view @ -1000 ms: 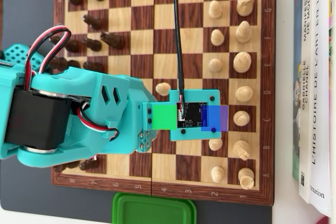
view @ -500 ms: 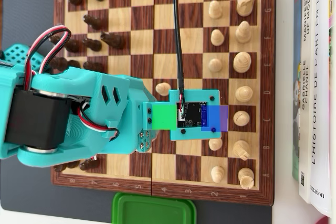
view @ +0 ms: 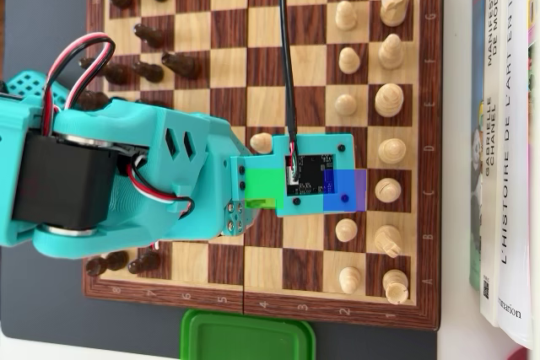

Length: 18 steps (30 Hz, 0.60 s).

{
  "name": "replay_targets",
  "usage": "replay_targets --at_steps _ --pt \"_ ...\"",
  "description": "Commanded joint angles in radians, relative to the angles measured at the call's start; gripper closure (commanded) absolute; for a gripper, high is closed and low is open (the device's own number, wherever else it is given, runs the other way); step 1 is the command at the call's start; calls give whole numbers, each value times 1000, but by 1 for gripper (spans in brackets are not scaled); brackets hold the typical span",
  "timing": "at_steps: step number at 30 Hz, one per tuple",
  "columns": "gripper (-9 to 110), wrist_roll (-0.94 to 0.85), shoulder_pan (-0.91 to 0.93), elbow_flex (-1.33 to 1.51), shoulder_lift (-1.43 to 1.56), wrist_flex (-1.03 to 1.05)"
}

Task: Play chess

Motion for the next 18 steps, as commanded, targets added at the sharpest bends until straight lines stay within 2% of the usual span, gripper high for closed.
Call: replay_targets --at_steps 1,11,18 --pt "88 -5 2 -11 15 -8" --pt "88 -5 9 -54 21 -8" --pt "88 -5 14 -46 141 -8"
